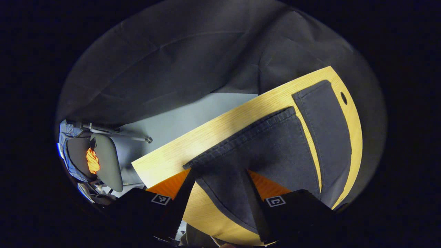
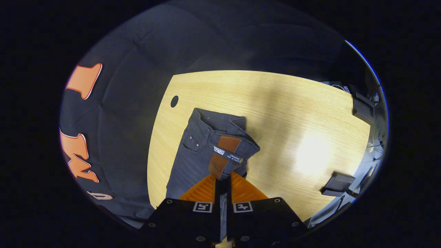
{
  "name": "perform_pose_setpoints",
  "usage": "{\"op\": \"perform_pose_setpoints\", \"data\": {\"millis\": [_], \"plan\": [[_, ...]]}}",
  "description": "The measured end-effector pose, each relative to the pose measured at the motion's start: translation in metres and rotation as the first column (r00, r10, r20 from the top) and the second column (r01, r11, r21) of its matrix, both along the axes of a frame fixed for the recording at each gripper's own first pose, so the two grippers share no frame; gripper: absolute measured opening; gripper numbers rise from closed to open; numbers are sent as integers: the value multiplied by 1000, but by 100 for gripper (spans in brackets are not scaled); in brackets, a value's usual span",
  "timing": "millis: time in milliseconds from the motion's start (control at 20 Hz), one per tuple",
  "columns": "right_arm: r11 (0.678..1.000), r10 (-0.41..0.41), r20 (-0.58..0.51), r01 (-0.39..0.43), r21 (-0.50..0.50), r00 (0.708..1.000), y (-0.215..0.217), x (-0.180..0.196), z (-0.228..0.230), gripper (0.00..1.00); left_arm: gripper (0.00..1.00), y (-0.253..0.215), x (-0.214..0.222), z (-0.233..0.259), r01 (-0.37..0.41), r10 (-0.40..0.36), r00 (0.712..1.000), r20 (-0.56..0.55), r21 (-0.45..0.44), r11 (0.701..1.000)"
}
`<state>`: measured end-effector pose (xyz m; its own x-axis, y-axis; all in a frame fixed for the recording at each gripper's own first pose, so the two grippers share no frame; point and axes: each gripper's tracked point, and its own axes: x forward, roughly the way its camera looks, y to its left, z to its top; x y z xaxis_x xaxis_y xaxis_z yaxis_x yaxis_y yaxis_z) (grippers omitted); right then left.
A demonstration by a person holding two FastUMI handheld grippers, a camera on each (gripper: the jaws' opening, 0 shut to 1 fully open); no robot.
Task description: Grasp the waist and the cuffs of the jeans and fold them to make the two legs overlap; first hold the waist and fold one-third of the jeans toward the cuffs, then hold the cuffs and fold the remaining one-third in the same direction to finish folding.
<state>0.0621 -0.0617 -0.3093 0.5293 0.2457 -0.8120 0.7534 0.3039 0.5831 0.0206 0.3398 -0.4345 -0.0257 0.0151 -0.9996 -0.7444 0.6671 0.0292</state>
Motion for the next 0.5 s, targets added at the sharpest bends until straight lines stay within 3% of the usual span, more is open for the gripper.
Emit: {"op": "perform_pose_setpoints", "data": {"millis": [150,200,300,350,500], "plan": [[1000,6,-8,-6,-3,1000,0,-3,-3,8,84,-2,4,-2,57,-56,998,-33,43,997],[1000,7,-8,-7,-2,1000,0,-4,-4,8,60,-15,10,-12,31,-31,999,18,3,1000],[1000,5,-10,-5,6,1000,0,-4,-4,8,11,-14,24,-11,23,-23,998,60,11,1000],[1000,0,-12,0,9,1000,-1,-5,-4,8,2,-18,30,-9,8,-7,995,102,-12,1000],[1000,-15,-3,15,24,1000,-4,-4,-2,8,1,-11,36,13,-60,77,974,214,-85,995]]}}
